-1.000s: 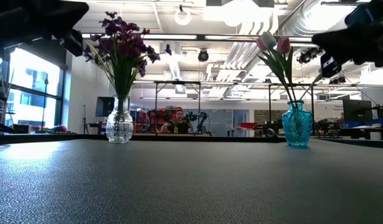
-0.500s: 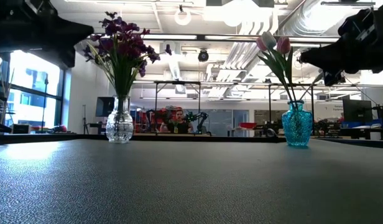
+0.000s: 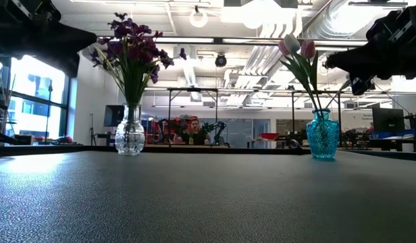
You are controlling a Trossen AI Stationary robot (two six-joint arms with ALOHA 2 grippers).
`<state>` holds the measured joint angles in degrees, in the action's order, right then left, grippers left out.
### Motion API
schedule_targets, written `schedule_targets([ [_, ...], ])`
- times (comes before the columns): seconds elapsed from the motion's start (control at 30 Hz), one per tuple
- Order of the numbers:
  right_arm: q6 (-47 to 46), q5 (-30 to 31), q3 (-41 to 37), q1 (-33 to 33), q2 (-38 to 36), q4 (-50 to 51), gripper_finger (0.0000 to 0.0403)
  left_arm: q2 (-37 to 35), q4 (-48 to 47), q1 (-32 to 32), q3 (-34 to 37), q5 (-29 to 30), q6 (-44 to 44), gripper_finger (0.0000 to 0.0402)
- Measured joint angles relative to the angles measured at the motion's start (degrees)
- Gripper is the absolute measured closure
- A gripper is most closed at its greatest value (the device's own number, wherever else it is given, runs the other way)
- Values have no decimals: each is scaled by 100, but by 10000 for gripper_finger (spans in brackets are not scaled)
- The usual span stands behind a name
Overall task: Sort flowers into vase by color
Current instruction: Return to Home Position
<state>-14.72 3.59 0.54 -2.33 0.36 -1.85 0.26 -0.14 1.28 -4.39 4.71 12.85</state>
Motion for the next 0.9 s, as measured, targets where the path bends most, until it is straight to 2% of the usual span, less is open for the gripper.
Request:
schedule_targets([
  [0.27, 300, 348, -1, 0, -4, -9, 403, 1, 176, 449, 374, 187, -477, 402],
  [0.5, 542, 456, -2, 0, -4, -46, 403, -5, 127, 531, 370, -121, -1153, 401],
  [0.9, 577, 457, -2, 0, -4, -44, 403, 8, 124, 527, 370, -44, -1006, 401],
])
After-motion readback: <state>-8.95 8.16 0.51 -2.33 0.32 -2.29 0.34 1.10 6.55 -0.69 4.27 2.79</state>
